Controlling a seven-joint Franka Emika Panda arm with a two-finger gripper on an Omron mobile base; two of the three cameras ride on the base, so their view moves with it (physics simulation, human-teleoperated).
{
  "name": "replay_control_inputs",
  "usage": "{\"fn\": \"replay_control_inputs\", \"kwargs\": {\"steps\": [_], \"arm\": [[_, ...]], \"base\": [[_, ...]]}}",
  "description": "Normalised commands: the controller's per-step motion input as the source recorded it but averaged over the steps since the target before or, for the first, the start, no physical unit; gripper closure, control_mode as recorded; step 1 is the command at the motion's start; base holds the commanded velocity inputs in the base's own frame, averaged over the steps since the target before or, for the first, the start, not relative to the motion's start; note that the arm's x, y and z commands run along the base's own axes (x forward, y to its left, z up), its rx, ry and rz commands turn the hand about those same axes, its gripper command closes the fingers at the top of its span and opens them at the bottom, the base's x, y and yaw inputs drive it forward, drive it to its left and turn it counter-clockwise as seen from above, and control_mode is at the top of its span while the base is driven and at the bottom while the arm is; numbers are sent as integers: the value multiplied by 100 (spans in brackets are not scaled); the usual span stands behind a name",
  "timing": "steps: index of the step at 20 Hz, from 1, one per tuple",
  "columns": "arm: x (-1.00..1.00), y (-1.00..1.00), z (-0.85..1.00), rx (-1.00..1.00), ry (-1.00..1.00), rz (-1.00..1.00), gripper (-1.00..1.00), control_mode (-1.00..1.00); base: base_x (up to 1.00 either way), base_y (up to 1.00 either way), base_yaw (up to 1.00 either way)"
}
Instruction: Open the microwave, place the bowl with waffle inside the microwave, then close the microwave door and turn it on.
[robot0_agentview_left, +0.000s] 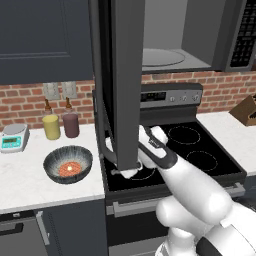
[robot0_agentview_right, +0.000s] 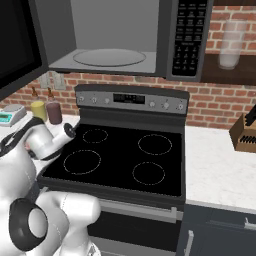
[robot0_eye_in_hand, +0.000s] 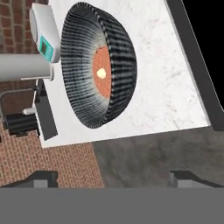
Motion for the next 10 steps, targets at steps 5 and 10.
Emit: {"fn": "replay_control_inputs", "kwargs": {"steps": [5,10], "arm": [[28,19,-21,0,7,0,-100,-100],[20,30,-22,0,5,0,-100,-100]], "base": [[0,0,0],[0,0,0]]}}
